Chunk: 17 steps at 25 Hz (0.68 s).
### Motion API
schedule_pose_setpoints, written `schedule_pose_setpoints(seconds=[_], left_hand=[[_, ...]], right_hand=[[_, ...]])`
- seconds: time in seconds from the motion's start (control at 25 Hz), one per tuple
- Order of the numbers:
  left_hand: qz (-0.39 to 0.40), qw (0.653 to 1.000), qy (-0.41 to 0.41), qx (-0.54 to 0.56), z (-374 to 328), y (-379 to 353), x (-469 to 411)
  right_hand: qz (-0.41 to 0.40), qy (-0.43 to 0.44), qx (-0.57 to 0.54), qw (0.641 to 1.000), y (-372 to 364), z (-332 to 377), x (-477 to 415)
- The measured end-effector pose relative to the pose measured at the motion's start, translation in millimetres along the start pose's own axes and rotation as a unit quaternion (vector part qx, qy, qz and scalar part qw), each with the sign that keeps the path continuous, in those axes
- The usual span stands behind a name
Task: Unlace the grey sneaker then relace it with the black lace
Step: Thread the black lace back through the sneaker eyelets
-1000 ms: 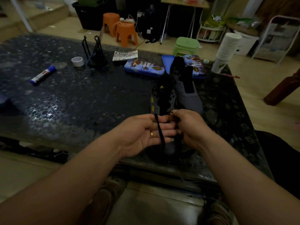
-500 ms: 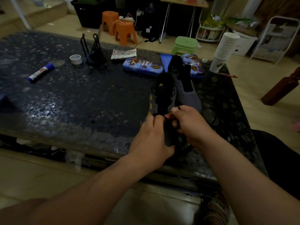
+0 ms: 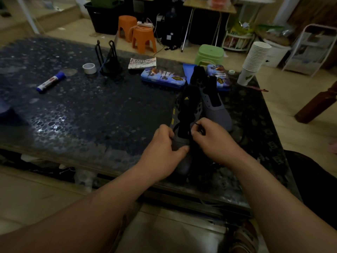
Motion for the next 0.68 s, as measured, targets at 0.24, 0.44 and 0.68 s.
schedule_pose_setpoints(seconds=[0.24,0.44,0.68], left_hand=[[0.002,1.000,0.013,-0.018,1.3,0.2,-5.6],[0.014,1.000,0.013,0.011,6.2,0.5,-7.4],[-0.004,1.000,-0.014,-0.007,-0.2,6.0,-4.6]], right_hand=[[0.039,0.016,0.152,0.988,-2.1,14.6,-2.8],[-0.003,-0.028,0.065,0.998,45.8,1.4,8.3],[-0.049,-0.037,0.069,0.996,50.0,-17.9,22.9]])
Point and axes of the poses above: each hand's wrist, its own x-axis away from the middle knuckle, its own y-axis out of the back of the hand, z = x × y, the point moved 6 cm from there along -x, towards the middle knuckle, and after that the axes turned 8 degrees about z, right-handed, at the moved point
